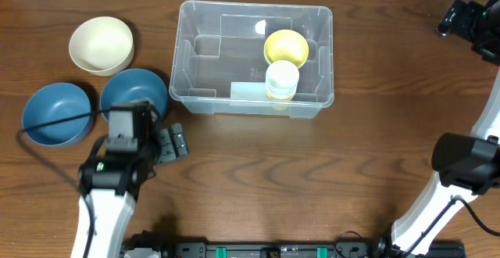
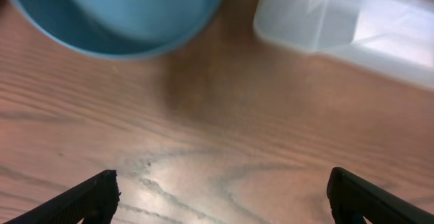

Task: Pack container
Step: 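Reach the left gripper to the blue bowl rim, then grasp the blue bowl with the left gripper and lift it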

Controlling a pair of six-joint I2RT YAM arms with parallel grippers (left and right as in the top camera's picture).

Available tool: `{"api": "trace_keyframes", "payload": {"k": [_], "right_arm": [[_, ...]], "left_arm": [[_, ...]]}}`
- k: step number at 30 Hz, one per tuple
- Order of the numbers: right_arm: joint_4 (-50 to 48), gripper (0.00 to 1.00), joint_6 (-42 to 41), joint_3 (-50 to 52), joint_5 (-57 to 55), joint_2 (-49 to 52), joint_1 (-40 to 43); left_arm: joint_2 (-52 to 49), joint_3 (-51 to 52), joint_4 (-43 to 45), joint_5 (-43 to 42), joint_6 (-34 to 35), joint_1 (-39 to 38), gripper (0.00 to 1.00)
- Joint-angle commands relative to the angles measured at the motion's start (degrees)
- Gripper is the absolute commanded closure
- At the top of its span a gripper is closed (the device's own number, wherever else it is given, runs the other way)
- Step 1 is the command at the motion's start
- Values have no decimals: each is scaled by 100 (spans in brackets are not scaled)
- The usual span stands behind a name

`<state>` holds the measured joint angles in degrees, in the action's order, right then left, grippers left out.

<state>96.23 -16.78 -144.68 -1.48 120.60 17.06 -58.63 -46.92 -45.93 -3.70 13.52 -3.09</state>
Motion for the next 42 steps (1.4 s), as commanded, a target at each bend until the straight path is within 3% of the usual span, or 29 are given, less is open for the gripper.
{"api": "trace_keyframes", "payload": {"k": [1,10,14,20,28,31,42], "right_arm": [[2,1,-35,-66,-20,-90,15],[2,1,-35,-66,-20,-90,15],[2,1,-35,-66,-20,-90,15],[2,1,-35,-66,-20,-90,15],[2,1,-35,-66,-20,-90,15],[2,1,-35,-66,-20,-90,15],[2,1,-35,-66,-20,-90,15]], "left_arm": [[-415,-48,35,-219,31,24,2],[-702,-48,376,-1198,-42,24,2],[-505,-146,584,-938,26,181,2],[-470,-1084,170,-833,918,1637,2],[-573,-1543,168,-828,1060,3436,2],[-789,-1473,20,-828,1510,3515,2],[-2400,-1298,20,-831,2194,3429,2]]}}
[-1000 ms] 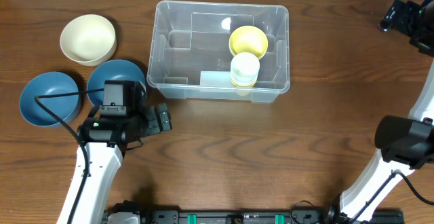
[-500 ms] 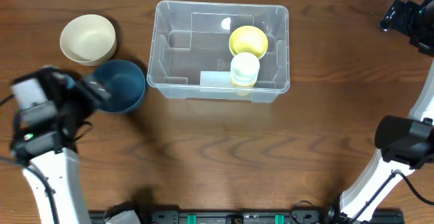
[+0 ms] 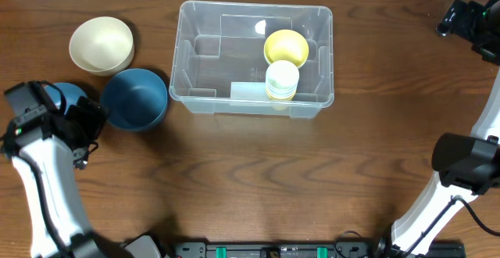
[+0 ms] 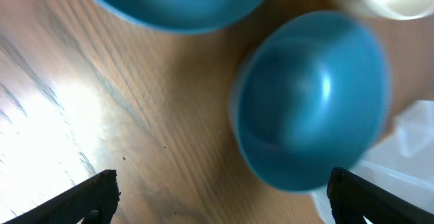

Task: Pack container
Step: 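Grasp the blue bowl with the left gripper and lift it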

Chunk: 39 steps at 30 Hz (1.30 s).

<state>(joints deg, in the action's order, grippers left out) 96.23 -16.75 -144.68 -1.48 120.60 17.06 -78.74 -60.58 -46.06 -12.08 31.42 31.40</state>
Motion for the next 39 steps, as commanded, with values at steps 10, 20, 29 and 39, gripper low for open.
{"api": "trace_keyframes", "payload": {"k": [10,20,29,39], "right_arm": [[2,1,-37,-66,-20,-90,15],[2,1,-37,-66,-20,-90,15],[2,1,-37,-66,-20,-90,15],[2,1,-37,-66,-20,-90,15]], "left_arm": [[-1432,68,817,-142,225,-533,1],[-1930,68,1283,140,175,-1091,12],[-2135,68,1185,142,181,-1086,68],[-1829,57,815,111,-223,-1084,94]]}}
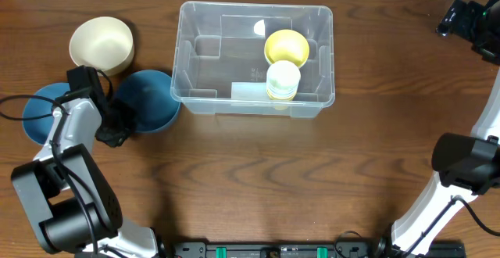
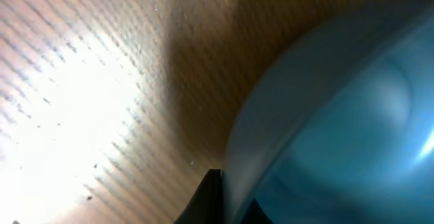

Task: Pack container
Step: 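Grasp the blue bowl with the left gripper and lift it, then carry the blue bowl into the bin and set it down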

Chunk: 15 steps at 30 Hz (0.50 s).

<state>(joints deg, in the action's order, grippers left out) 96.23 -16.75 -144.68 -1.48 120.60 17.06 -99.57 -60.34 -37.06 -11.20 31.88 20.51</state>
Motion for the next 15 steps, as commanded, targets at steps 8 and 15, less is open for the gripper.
{"api": "trace_keyframes", "payload": {"k": [8,15], "right_arm": [[2,1,-37,-66,-20,-90,15],[2,1,-37,-66,-20,-90,15]], "left_arm": [[1613,31,-232,81,-505,122,94],[2680,-11,-743,592,-557,925,94]]}}
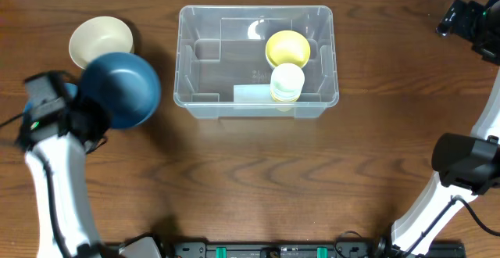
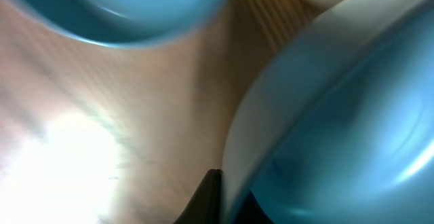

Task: Pack container
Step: 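Carry the blue bowl into the bin and set it down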

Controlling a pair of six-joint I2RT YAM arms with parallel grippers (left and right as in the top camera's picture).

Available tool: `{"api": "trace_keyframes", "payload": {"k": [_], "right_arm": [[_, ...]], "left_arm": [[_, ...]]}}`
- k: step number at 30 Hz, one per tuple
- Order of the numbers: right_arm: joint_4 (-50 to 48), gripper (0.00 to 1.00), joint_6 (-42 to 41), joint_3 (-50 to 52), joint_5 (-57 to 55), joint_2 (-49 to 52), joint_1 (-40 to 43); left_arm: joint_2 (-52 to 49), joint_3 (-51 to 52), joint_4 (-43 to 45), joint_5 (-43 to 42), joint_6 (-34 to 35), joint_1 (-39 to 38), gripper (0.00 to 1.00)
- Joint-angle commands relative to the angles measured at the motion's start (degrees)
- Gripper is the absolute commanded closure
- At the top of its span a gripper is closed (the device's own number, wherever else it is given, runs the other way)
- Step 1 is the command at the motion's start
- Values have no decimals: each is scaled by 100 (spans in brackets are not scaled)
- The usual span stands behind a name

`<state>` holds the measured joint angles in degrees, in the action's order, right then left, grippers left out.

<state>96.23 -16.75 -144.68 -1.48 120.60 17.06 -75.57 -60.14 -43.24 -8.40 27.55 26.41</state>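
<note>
My left gripper (image 1: pixel 99 118) is shut on the near rim of a blue bowl (image 1: pixel 121 88), holding it tilted off the table. In the left wrist view that bowl (image 2: pixel 332 115) fills the right side, its rim pinched between my fingertips (image 2: pixel 211 198). The clear plastic container (image 1: pixel 187 62) holds a yellow bowl (image 1: pixel 287 48) and a stack of white cups (image 1: pixel 286 81). A cream bowl (image 1: pixel 100 42) sits on the table left of the container. A second blue bowl (image 2: pixel 122 7) lies under the arm, mostly hidden from overhead. The right arm (image 1: pixel 467 17) is at the far right corner.
The container's left half shows only bare floor and moulded ribs. The right arm's base (image 1: pixel 462 163) stands at the right edge of the wooden table (image 1: pixel 273 180).
The blue bowl sat on the table beside the container's left corner with my left gripper shut on its rim. Now it is raised, tilted and shifted left. The right arm is unchanged.
My left gripper was first open over the table in front of the right blue bowl. Then it stood open further left, by both blue bowls. Later it was shut on the right bowl's rim, and now it holds that bowl lifted off the table.
</note>
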Motion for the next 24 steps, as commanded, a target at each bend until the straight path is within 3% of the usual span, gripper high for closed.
{"api": "trace_keyframes", "payload": {"k": [1,6,13,19,24], "right_arm": [[2,1,-37,-66,-20,-90,15],[2,1,-37,-66,-20,-90,15],[2,1,-37,-66,-20,-90,15],[2,1,-37,-66,-20,-90,15],[2,1,-37,-66,-20,-90,15]], "left_arm": [[341,-31,-179,310,-197,437,94],[363,-31,-260,35,-184,592,94],[393,-247,179,-1672,-866,216,94],[409,-678,503,-1812,-1263,-796,94],[326,-695,1565,-1580,-1338,-1917,94]]}}
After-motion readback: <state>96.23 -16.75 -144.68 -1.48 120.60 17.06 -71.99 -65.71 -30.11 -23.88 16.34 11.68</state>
